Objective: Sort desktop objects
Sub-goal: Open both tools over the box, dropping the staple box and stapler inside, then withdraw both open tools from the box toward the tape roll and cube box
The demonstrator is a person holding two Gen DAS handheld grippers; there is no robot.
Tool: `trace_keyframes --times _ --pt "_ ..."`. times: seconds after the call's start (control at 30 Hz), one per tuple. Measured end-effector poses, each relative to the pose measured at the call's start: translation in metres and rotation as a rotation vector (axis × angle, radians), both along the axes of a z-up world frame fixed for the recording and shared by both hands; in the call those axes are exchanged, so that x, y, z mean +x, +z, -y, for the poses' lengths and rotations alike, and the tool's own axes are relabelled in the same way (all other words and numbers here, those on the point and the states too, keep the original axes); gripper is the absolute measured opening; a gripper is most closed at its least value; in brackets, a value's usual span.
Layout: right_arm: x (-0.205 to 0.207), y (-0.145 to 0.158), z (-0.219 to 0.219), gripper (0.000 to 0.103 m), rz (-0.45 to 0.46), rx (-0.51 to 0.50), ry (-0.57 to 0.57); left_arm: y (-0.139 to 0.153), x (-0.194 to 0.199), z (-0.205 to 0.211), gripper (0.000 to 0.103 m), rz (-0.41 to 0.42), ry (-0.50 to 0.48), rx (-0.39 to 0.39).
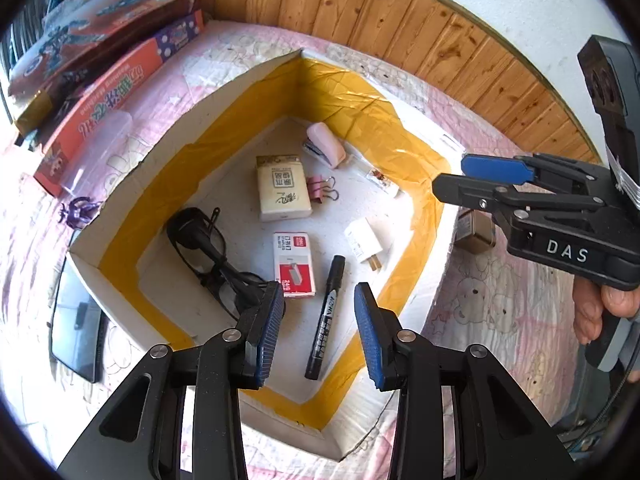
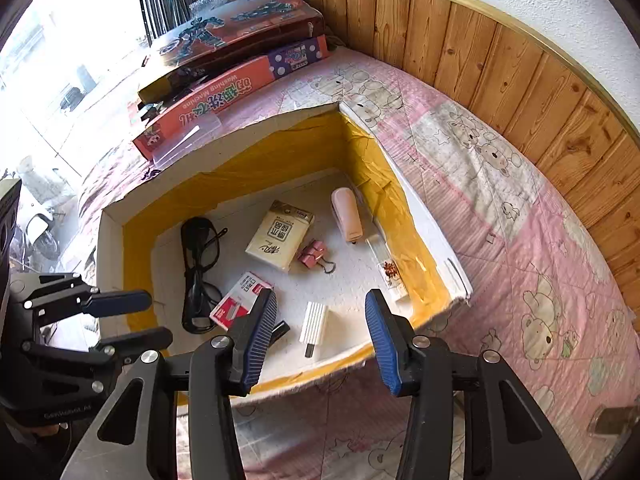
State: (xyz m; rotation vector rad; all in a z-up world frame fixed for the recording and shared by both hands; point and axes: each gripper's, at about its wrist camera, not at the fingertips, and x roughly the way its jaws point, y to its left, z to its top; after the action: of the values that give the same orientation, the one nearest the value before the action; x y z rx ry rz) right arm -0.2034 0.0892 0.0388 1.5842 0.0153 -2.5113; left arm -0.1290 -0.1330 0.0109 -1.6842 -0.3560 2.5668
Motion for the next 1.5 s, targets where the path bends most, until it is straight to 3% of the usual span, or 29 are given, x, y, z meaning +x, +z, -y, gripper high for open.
trace_keyframes --times 0.4,0.57,0.83,1.1,1.4,1.47,1.5 --pt "0.099 0.018 -0.003 0.050 -0.223 -0.034 -0.037 0.024 0.039 -0.035 0.039 -0.118 -0.052 -0.121" --pt "0.131 0.020 0.000 0.050 -0.327 -0.072 -0.064 0.031 0.053 -0.043 0.039 -0.176 -0.060 -0.138" --pt "0.181 0.015 -0.023 0.050 -0.461 -0.201 -0.216 0.037 0.068 -0.074 0.041 -0.247 -0.150 -0.139" --pt "0.209 -0.025 -0.067 0.050 -0.431 -0.244 -0.404 0.019 0.059 -0.123 0.043 -0.220 -0.263 -0.091" --pt "0.199 -0.075 -0.107 0.050 -0.334 -0.204 -0.524 -0.024 0.016 -0.167 0.046 -0.146 -0.324 -0.068" --pt "0.190 -0.082 -0.113 0.055 -0.319 -0.178 -0.537 -0.037 0.001 -0.170 0.046 -0.124 -0.312 -0.069" --pt "0.184 -0.085 -0.116 0.063 -0.312 -0.161 -0.549 -0.043 -0.008 -0.170 0.046 -0.113 -0.304 -0.063"
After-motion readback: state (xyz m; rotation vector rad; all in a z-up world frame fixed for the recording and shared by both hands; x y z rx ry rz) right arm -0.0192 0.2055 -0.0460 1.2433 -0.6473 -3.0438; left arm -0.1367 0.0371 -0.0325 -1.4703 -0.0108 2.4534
